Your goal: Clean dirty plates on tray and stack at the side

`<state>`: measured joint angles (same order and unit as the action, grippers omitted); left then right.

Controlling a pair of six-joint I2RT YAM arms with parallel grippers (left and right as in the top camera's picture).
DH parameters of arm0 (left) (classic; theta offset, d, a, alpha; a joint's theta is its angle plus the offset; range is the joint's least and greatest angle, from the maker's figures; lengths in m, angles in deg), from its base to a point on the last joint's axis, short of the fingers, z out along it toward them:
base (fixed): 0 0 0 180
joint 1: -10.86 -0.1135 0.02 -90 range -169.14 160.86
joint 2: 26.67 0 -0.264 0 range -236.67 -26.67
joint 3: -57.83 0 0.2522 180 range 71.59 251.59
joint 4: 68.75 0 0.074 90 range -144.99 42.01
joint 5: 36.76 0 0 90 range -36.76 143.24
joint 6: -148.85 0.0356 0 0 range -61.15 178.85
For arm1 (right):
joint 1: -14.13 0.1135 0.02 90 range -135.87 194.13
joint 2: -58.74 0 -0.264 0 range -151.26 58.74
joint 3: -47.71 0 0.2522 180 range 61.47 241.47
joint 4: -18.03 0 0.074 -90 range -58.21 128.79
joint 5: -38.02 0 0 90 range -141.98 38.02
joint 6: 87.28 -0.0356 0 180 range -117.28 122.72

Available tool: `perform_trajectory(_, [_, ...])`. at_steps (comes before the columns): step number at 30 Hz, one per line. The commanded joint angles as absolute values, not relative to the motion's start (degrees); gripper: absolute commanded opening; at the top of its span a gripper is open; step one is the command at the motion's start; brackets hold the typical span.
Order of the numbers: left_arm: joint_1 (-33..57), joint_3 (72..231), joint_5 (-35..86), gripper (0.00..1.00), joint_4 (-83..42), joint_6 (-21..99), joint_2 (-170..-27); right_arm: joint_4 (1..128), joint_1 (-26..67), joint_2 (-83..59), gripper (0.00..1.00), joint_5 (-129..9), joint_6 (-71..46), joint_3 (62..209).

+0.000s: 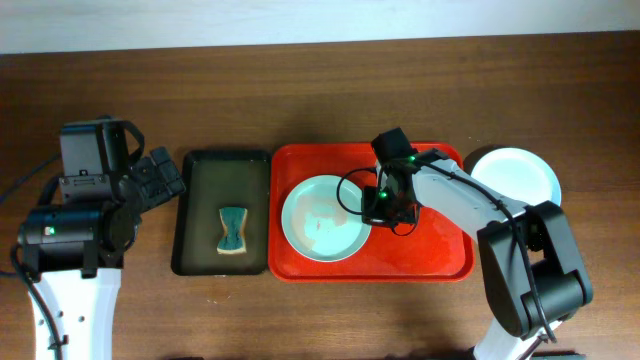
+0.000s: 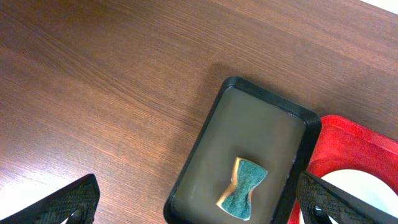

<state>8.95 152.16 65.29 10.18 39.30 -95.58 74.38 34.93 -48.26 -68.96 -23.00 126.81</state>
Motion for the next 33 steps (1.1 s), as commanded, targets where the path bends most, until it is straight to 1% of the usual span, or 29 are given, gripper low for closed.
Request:
perform_trajectory(1, [8.7,152.4,65.7,0.99,10.3,38.5,-95.6,74.3,35.2,-48.5,0.04,-67.8,-23.1,126.4])
perform_trajectory(19, [8.7,152.4,65.7,0.99,10.3,38.5,-95.6,72.9,35.1,-48.5,0.04,-68.0,-23.1,126.4])
perform_trajectory(20, [8.7,152.4,65.7,0.99,10.3,38.5,-95.6,72.9,35.1,-48.5,0.11,-68.0,-23.1,126.4])
perform_trajectory(21, [8.7,152.4,65.7,0.99,10.3,38.5,-95.5,72.9,35.1,-48.5,0.2,-68.0,-23.1,126.4])
perform_trajectory(22, [8.7,152.4,65.7,0.99,10.3,38.5,-95.5,72.9,35.1,-48.5,0.21,-68.0,-23.1,126.4])
perform_trajectory(23, [8.7,152.4,65.7,0.99,10.3,38.5,-95.5,72.9,35.1,-48.5,0.21,-68.0,-23.1,126.4])
perform_trajectory(29, [8.7,152.4,65.7,0.99,10.3,38.5,-95.5,71.6,35.1,-48.5,0.04,-67.8,-23.2,124.4])
perform_trajectory(31, [8.7,152.4,65.7,0.99,10.3,38.5,-95.5,72.0,34.7,-48.4,0.04,-68.1,-23.3,125.8])
perform_trajectory(33, [8.7,152.4,65.7,0.99,10.3,38.5,-95.5,76.1,33.5,-48.3,0.04,-69.5,-23.1,130.1])
